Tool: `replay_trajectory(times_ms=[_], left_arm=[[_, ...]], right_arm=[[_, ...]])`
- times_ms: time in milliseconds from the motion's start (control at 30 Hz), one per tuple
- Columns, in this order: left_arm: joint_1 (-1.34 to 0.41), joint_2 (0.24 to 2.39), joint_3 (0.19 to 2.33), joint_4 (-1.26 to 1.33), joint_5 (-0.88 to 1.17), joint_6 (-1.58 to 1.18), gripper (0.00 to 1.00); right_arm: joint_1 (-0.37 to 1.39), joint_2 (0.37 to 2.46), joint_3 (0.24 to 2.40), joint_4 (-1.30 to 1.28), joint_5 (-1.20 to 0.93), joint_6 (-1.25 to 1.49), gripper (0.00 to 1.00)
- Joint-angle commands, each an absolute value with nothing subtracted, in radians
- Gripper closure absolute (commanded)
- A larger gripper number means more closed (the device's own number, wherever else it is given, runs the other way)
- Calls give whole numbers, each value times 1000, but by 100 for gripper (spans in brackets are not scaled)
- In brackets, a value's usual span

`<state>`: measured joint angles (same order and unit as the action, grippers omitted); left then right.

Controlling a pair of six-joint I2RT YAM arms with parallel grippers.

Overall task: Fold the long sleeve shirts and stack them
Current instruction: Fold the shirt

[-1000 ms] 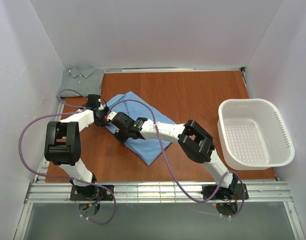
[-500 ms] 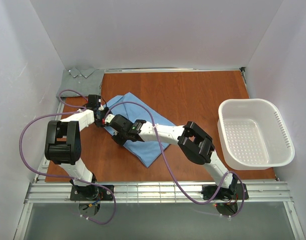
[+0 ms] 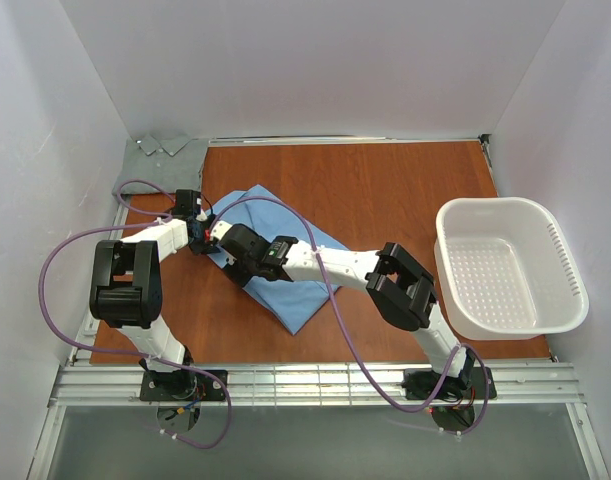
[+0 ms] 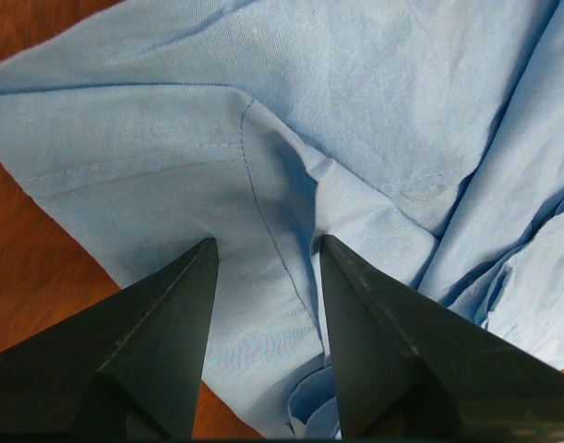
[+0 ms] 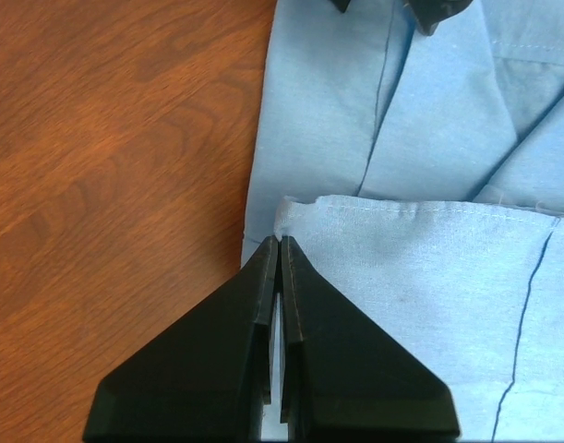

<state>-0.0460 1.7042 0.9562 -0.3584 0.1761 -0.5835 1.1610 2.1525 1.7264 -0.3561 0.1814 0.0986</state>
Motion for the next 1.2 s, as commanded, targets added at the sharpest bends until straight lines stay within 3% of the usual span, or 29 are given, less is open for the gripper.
replay_trajectory(times_ms=[0,167,433,600,667,767,900,1033,1167], left_arm=[[-40,1712,954,-368,175,-572,57],[-40,1704,953,-364,198,-580,57],[-40,1517,1005,-422,212,-607,41],[-52,1352,1026,-480,224,-620,25],[-87,1289,1012,-497,255,-629,24],[-194,1226,971,-511,278,-689,28],[-346,1195,896,-499,272,-810,39],[-428,1204,767,-436,259,-890,51],[-436,1247,718,-400,226,-888,62]], right_arm=[[1169,2146,1717,-304,143,124,98],[1170,2171,1720,-296,115,132,93],[1163,2008,1660,-318,161,124,58],[1129,1794,1467,-318,152,189,53],[1108,1735,1356,-318,118,250,53],[1016,1651,1218,-308,-36,346,55],[925,1539,994,-116,-370,535,60],[917,1516,862,134,-506,696,66],[926,1552,851,173,-537,712,68]])
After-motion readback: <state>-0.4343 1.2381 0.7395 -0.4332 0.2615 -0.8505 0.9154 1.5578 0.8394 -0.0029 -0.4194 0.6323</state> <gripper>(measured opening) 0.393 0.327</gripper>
